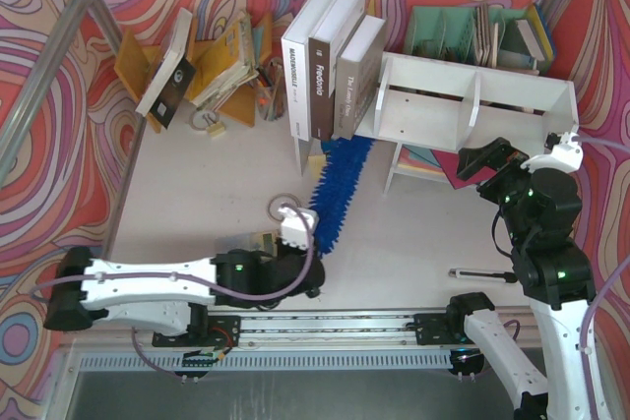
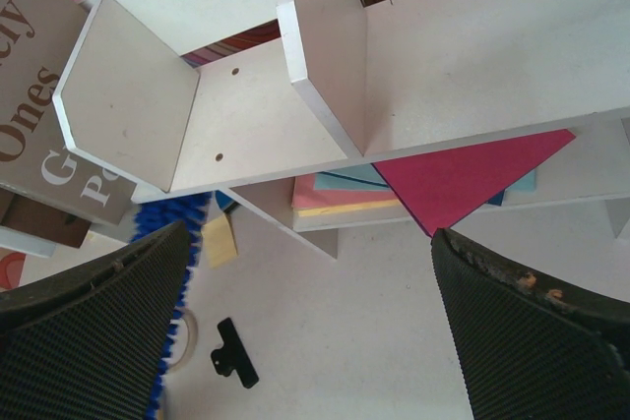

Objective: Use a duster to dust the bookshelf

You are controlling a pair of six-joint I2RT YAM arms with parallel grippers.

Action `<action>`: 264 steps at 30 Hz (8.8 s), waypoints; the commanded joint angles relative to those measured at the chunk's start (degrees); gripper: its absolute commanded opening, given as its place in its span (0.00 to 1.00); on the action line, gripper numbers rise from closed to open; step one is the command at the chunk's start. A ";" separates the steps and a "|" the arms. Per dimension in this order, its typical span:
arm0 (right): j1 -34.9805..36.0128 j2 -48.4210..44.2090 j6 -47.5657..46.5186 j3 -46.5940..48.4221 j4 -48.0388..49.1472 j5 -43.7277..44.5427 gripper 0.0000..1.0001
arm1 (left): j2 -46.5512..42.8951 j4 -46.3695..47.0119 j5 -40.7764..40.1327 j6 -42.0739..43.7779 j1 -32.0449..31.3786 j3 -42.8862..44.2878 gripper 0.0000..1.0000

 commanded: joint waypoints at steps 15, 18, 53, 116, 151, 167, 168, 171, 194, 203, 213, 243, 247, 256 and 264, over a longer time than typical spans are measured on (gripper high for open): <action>0.11 -0.26 0.16 -0.05 1.02 -0.03 0.99 | 0.56 1.70 -1.88 1.02 -0.45 1.94 0.00; 0.06 -0.21 0.19 -0.11 1.06 -0.06 0.99 | -6.08 -4.04 -5.17 -2.44 -0.44 -1.02 0.00; 0.10 -0.44 0.28 -0.48 0.83 0.06 0.99 | 19.83 11.71 9.69 8.98 -0.13 10.96 0.00; 0.11 -0.12 0.12 0.13 0.95 0.16 0.99 | 12.54 6.51 12.59 1.41 2.45 3.09 0.00; 0.09 0.52 0.48 1.01 1.06 -0.51 0.99 | 13.11 5.72 12.67 -0.13 3.94 -0.61 0.00; 0.11 0.70 0.03 1.63 1.03 -0.14 0.99 | 4.11 4.22 10.25 5.21 4.00 2.78 0.00; 0.11 0.81 0.14 1.54 1.13 -0.15 0.99 | 3.72 4.96 11.05 5.52 4.04 2.77 0.00; 0.11 0.83 0.19 1.37 1.15 -0.34 0.99 | 5.11 5.80 13.44 6.31 3.89 4.39 0.00; 0.11 -0.03 0.02 0.33 0.95 0.14 0.99 | 9.17 3.52 7.41 2.71 3.34 3.50 0.00; 0.08 -0.17 0.31 -0.09 0.96 -0.09 0.99 | -0.99 1.88 2.08 4.84 3.34 3.16 0.00; 0.09 -0.07 0.46 -0.05 0.93 -0.20 0.99 | -6.95 -9.36 -7.23 -3.32 3.33 1.26 0.00; 0.09 0.93 0.61 1.21 1.33 -0.86 0.99 | -9.93 -6.88 1.87 -8.36 9.64 -8.46 0.00; 0.11 1.02 0.53 1.35 1.24 -0.72 0.99 | -12.39 -7.98 1.18 -5.37 9.58 -4.96 0.00; 0.09 0.80 0.81 0.40 1.39 -0.69 0.99 | -8.54 -5.87 2.48 -7.59 9.62 -7.95 0.00; 0.09 0.79 0.61 0.22 1.37 -0.64 0.99 | -5.13 0.58 4.80 -11.87 9.70 -14.54 0.00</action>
